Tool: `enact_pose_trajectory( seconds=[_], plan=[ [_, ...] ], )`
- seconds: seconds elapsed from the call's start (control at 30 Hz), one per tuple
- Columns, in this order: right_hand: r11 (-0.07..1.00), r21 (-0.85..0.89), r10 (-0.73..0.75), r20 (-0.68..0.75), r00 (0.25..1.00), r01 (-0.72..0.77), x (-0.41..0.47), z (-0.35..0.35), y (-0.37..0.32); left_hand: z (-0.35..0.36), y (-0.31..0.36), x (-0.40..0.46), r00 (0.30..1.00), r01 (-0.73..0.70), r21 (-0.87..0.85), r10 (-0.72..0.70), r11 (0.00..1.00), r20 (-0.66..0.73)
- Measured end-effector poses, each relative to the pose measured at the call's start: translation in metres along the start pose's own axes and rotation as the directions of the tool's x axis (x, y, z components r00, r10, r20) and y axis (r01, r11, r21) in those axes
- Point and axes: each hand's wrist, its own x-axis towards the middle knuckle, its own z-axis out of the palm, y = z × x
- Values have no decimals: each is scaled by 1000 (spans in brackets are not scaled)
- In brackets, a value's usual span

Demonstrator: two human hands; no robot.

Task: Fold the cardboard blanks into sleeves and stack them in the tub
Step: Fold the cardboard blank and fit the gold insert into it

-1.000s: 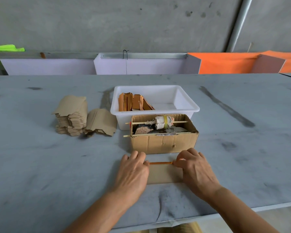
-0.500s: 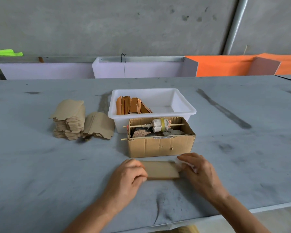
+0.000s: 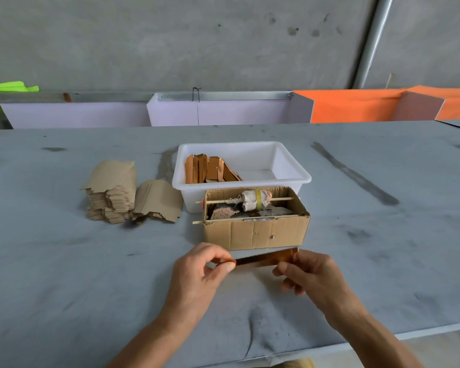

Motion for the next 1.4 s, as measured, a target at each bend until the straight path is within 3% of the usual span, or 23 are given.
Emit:
enact_pose_trajectory(
  seconds=[0.1, 0.23, 0.33, 0.47, 0.6, 0.73, 0.87, 1.03, 1.27, 1.4],
  plan=[
    [984, 176, 56, -97, 994, -39, 1, -1, -3, -1, 2, 2, 953, 249, -179, -273, 952, -128],
    [973, 214, 105, -99, 990, -82, 0, -3, -8, 6, 11, 2, 854, 499, -438, -509, 747, 107],
    [974, 206, 104, -54, 993, -90, -2, -1, -11, 10, 18, 5, 758, 633, -537, -589, 558, 281],
    [973, 213, 100, -23, 995, -93, -4, 0, -14, 12, 21, 11, 722, 664, -589, -601, 461, 343],
    [943, 315, 118, -23, 993, -105, -3, 2, -16, 16, 21, 13, 762, 592, -653, -593, 473, 261],
    [903, 400, 171, 9, 985, -160, -1, 4, -18, 17, 21, 14, 826, 481, -682, -546, 551, 141],
    [846, 477, 231, 71, 970, -237, 1, 3, -21, 15, 23, 16, 851, 442, -706, -506, 553, 137],
    [900, 389, 208, 15, 978, -198, 3, 4, -23, 16, 22, 16, 854, 435, -689, -507, 579, 113],
    [934, 331, 164, -61, 985, -136, 2, 8, -25, 14, 25, 17, 903, 364, -584, -428, 726, 31],
    [900, 399, 214, -60, 975, -173, 5, 10, -24, 15, 27, 16, 893, 373, -612, -450, 697, 32]
  ],
)
